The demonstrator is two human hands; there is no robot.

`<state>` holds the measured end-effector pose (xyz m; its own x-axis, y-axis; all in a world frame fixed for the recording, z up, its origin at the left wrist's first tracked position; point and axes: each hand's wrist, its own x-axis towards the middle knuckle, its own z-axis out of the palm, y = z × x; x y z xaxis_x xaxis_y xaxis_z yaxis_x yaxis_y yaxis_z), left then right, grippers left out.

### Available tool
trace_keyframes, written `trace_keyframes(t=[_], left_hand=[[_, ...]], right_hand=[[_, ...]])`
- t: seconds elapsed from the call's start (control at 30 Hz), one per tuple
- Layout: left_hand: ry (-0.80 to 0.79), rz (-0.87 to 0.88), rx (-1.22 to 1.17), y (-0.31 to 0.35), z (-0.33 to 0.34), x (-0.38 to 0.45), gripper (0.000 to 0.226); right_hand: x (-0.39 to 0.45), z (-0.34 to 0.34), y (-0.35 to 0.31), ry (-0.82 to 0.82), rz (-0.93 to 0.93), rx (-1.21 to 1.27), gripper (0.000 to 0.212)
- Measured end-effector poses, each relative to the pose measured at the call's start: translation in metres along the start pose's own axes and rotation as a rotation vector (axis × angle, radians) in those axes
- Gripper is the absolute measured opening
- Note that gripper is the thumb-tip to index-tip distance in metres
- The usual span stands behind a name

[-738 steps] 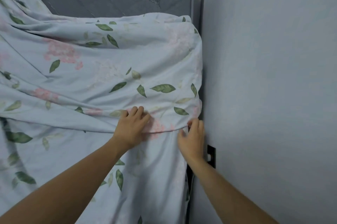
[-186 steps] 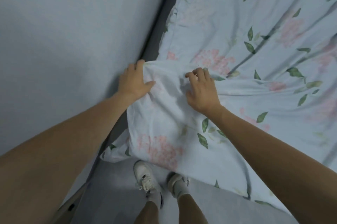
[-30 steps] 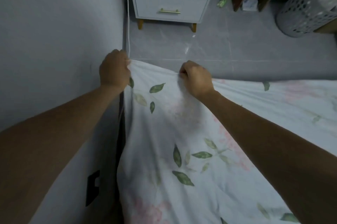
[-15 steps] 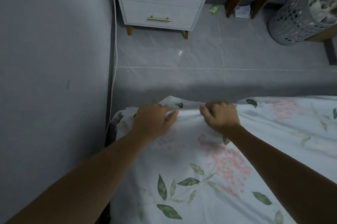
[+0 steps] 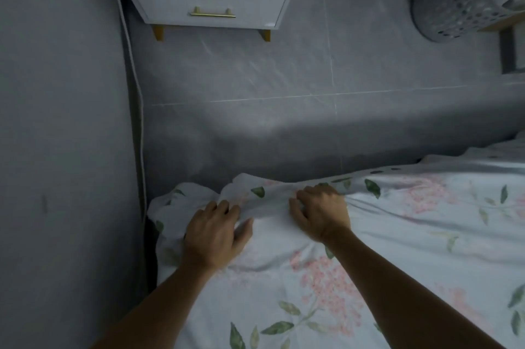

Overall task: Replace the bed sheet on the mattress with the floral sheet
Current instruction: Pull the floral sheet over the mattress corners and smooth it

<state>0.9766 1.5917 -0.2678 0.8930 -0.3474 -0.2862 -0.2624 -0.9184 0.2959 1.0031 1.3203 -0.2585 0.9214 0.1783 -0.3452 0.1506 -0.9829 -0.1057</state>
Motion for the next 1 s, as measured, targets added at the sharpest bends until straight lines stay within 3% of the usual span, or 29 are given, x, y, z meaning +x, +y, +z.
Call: trace_keyframes(t=[0.23,0.4,0.7,0.87,0.93,1.0], left_hand=[[-0.031,0.01,-0.032,-0.002,0.014,0.006,0.061],[-0.066,0.013,-0.024,-0.001,0.01,0.007,0.047],[-0.203,-0.016,-0.008,-0.003,0.015,0.013,0.046],[-0.28,-0.169,-0.165,-0.001,-0.005,0.026,0.05],[-0.4,-0.159,-0.22,-0.01,0.002,0.043,0.066],[-0.591,-0.327,-0.412,-0.023,0.019,0.07,0.081]], right_hand=[[0.008,0.0,0.002,-0.118,0.024,0.007,0.049],[0.01,-0.008,0.0,-0.187,0.024,-0.005,0.054],[0.013,-0.005,-0.001,-0.317,0.067,-0.01,0.056],[0.068,0.001,0.024,-0.675,0.138,0.28,0.046],[0.095,0.007,0.042,-0.72,0.156,0.255,0.06],[0.11,0.014,0.052,-0.845,0.163,0.207,0.074]])
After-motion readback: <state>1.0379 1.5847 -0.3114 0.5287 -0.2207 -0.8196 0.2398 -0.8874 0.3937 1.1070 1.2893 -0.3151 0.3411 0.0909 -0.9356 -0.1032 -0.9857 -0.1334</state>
